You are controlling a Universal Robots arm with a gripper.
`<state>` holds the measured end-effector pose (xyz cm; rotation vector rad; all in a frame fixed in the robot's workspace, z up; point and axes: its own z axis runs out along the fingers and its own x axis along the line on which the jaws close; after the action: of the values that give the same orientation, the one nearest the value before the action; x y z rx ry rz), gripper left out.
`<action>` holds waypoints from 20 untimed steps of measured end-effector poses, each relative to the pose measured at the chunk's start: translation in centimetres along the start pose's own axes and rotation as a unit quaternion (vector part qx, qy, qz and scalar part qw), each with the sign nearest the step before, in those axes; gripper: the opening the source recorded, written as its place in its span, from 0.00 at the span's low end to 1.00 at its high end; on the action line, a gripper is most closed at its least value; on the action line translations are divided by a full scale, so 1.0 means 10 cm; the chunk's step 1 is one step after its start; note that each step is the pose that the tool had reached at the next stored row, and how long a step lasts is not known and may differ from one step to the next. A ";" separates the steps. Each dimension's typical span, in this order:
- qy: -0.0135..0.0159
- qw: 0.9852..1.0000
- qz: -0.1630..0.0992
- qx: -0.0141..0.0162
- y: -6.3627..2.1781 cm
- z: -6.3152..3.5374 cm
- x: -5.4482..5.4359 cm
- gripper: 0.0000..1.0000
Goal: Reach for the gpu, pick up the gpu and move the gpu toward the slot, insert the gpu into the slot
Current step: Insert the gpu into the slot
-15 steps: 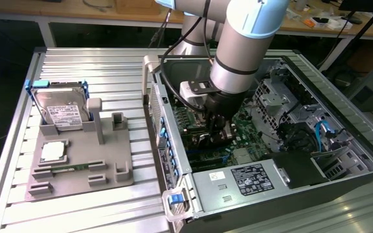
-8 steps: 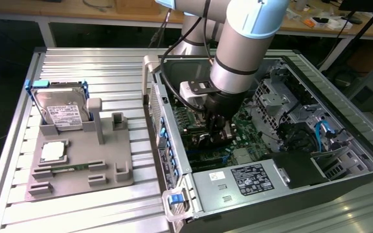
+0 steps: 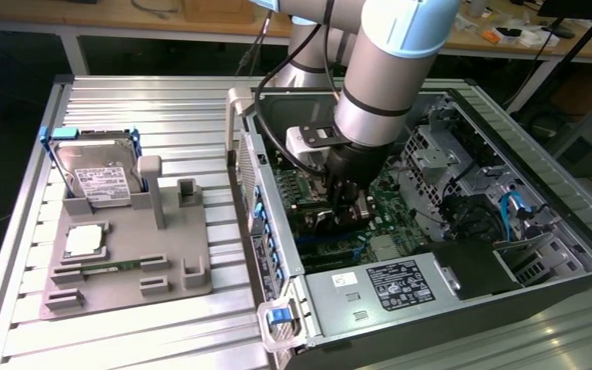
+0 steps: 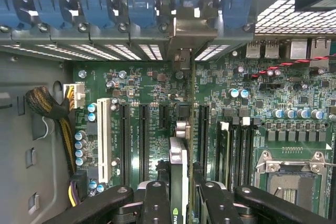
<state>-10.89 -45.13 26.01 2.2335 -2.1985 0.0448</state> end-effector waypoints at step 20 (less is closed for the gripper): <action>-0.004 1.000 0.000 0.000 0.001 0.036 0.00 0.27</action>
<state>-10.90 -45.17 25.65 2.2371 -2.2025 0.0367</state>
